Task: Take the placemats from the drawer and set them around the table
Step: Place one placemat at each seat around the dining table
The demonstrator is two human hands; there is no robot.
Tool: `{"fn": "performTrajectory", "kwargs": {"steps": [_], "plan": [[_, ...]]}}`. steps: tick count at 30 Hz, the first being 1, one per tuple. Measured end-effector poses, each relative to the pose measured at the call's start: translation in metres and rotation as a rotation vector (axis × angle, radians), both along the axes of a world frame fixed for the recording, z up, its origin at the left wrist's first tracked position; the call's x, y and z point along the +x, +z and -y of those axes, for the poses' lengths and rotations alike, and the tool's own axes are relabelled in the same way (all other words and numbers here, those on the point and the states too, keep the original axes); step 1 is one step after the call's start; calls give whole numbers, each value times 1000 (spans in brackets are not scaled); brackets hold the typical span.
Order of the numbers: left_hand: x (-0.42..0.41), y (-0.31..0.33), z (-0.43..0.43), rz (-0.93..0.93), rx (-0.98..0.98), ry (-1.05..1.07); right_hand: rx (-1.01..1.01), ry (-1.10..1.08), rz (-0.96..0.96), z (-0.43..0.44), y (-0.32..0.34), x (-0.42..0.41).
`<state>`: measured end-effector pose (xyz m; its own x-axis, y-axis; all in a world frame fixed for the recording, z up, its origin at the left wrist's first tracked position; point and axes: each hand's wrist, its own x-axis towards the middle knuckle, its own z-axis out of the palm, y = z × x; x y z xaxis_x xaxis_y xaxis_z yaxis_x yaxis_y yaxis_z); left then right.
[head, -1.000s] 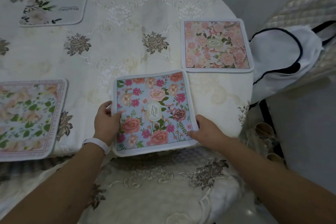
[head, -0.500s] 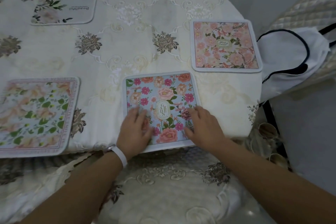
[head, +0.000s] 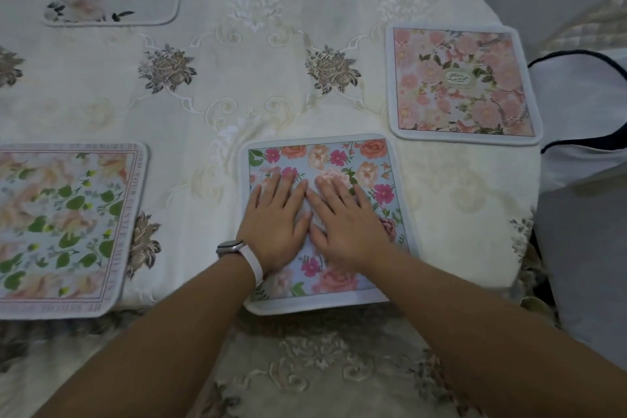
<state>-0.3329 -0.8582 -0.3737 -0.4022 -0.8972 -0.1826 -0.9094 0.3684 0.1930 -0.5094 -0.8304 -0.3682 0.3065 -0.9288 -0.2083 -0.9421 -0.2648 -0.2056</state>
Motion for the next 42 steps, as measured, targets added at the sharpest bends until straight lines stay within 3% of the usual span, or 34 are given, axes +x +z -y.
{"fn": "performTrajectory", "kwargs": {"steps": [12,25,27,32,42], "plan": [[0,0,83,17,-35,102,-7,-243,-6,88,-4,-22],[49,9,30,-45,58,324,21,-466,13,35,5,-64],[40,15,9,-68,54,307,22,-402,7,16,13,-53],[-4,13,-57,-102,53,95,48,-6,22,-43,15,4],[-2,2,-76,3,28,101,56,-105,5,-68,8,0]]}}
